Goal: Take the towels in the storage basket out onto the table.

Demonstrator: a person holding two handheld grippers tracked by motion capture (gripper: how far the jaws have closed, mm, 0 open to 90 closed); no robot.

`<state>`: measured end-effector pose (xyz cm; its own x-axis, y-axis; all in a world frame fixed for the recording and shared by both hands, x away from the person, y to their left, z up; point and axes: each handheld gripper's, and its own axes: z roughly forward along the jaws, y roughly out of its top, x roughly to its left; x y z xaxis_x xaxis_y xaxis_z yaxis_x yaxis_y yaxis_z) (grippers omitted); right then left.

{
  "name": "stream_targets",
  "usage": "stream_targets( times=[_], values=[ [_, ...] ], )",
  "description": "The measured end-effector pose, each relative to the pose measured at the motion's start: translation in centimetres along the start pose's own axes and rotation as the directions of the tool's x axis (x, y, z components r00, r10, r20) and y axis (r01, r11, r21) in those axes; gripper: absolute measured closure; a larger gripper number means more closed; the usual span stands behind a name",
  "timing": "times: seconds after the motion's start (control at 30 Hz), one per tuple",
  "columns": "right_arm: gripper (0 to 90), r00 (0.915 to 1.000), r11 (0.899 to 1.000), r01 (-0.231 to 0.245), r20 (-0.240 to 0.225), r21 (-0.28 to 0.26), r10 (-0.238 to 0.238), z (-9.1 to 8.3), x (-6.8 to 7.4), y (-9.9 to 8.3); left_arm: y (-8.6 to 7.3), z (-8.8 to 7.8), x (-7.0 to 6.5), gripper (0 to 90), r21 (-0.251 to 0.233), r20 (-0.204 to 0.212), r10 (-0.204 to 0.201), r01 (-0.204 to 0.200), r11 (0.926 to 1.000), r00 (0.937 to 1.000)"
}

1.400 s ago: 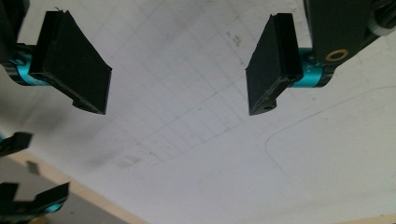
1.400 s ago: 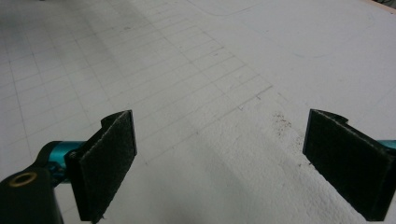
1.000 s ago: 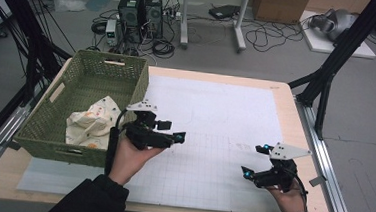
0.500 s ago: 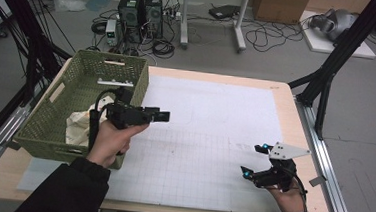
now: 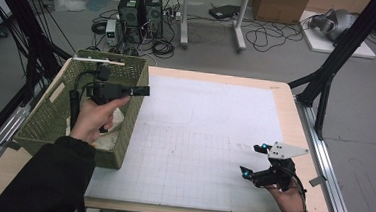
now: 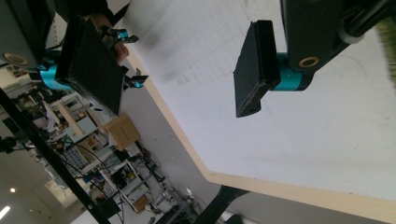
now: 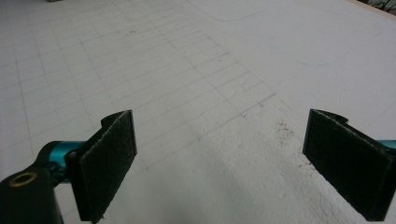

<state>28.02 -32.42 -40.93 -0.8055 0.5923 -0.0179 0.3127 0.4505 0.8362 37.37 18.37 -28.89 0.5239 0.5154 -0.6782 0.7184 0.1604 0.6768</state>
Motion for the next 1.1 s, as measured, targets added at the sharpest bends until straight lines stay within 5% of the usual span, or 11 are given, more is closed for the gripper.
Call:
stream_targets(
  times=[0.23,0.43,0.83,1.1],
  values=[
    [8.8,1.0,1.0,-0.001,-0.005,0.006,0.001,0.1,-0.2,-0.1,0.9,-0.4,3.4,34.7,0.017,-0.009,-0.072,0.072,0.9972,0.9974],
    [8.8,1.0,1.0,-0.003,-0.009,0.003,0.003,0.1,-0.3,-0.1,1.3,-1.1,5.0,35.1,0.003,-0.017,-0.106,0.106,0.9943,0.9942],
    [8.8,0.9999,1.0,0.002,-0.016,0.008,-0.002,0.4,-0.4,-0.1,1.7,-2.1,8.4,36.9,-0.018,-0.136,-0.141,0.14,0.99,0.9806],
    [8.8,0.9997,1.0,0.002,-0.025,0.013,-0.001,0.4,-0.3,-0.2,1.7,-2.3,9.9,38.1,-0.029,-0.243,-0.154,0.151,0.9881,0.9579]
  ],
)
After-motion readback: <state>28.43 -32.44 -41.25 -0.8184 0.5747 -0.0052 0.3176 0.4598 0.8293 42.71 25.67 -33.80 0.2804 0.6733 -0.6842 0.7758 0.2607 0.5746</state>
